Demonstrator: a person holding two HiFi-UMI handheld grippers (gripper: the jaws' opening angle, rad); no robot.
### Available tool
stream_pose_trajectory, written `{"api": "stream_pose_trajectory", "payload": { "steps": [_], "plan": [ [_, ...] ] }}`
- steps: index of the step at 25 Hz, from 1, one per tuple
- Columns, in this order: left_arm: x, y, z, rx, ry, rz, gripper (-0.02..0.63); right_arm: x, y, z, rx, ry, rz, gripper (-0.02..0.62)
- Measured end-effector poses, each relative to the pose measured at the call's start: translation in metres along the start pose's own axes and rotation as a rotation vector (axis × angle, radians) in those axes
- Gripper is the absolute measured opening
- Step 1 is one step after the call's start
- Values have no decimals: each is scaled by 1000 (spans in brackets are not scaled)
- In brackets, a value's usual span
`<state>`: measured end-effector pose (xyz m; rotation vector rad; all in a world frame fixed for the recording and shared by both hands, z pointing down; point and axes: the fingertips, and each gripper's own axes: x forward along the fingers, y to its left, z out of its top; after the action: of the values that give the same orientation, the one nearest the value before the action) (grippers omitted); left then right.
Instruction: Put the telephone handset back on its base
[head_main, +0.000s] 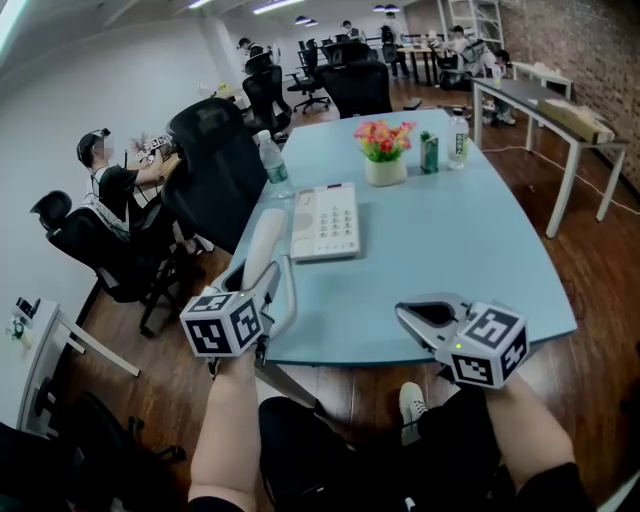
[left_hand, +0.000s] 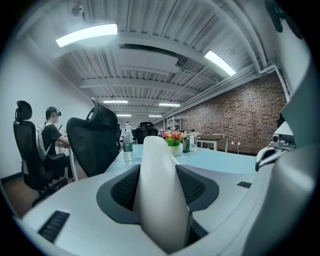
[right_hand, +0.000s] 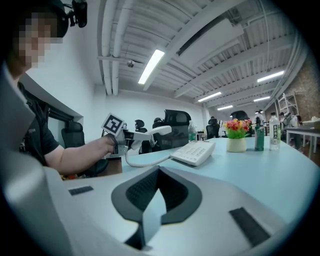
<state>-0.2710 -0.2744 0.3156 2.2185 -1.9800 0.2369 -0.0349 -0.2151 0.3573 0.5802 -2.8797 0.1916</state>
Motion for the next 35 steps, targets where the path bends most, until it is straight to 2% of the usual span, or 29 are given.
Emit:
{"api": "stream_pose_trajectory", "payload": {
  "steps": [7, 14, 19, 28, 35],
  "plan": [
    [92, 10, 25, -32, 39, 26, 218, 2, -3, -1, 12, -3, 2, 17],
    [166, 17, 17, -41, 131, 73, 218, 3, -5, -3, 26, -7, 1, 17],
    [184, 27, 18, -79, 135, 109, 218, 1, -9, -6, 34, -2, -2, 17],
    [202, 24, 10, -103, 158, 123, 218, -1, -11, -4, 42, -13, -4, 17],
    [206, 24, 11, -95, 158, 138, 218, -3, -13, -5, 45, -11, -8, 17]
  ]
}}
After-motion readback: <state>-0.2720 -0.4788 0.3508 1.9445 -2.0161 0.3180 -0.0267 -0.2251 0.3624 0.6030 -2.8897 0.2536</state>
